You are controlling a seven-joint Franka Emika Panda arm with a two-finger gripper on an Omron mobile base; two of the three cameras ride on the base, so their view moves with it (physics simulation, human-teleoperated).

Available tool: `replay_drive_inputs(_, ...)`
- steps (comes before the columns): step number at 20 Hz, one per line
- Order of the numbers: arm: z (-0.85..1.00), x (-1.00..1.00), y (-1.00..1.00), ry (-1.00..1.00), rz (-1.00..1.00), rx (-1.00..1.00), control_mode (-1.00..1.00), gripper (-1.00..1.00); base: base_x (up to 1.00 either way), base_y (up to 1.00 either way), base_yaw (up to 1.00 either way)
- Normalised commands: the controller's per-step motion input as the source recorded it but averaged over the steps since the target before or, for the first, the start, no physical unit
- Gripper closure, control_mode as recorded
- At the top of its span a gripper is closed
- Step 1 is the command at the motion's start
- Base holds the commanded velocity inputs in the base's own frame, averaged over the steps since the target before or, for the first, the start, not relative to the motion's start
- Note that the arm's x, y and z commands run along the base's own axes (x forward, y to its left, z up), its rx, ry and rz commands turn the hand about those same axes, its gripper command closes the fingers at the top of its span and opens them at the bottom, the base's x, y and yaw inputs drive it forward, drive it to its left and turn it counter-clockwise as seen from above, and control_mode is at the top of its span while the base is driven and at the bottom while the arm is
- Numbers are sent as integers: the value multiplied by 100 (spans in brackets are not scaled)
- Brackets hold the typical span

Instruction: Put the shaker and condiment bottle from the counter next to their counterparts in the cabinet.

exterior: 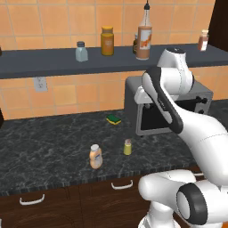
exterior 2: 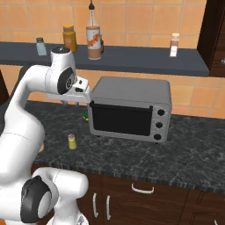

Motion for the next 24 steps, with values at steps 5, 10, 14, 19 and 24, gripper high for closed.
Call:
replay_drive_inputs(5,0,-23,0,-2,6,0,-100,-100,0,0,0)
replay_drive_inputs(10,0,-35,1,-6,16,1,-100,-100,0,0,0)
replay_drive_inputs(14,-5,-48,0,-15,27,9,-100,-100,0,0,0)
replay_drive_inputs(19,-9,-41,0,-30,24,0,-100,-100,0,0,0)
replay_drive_inputs(24,-48,-20,0,-38,26,3,-100,-100,0,0,0)
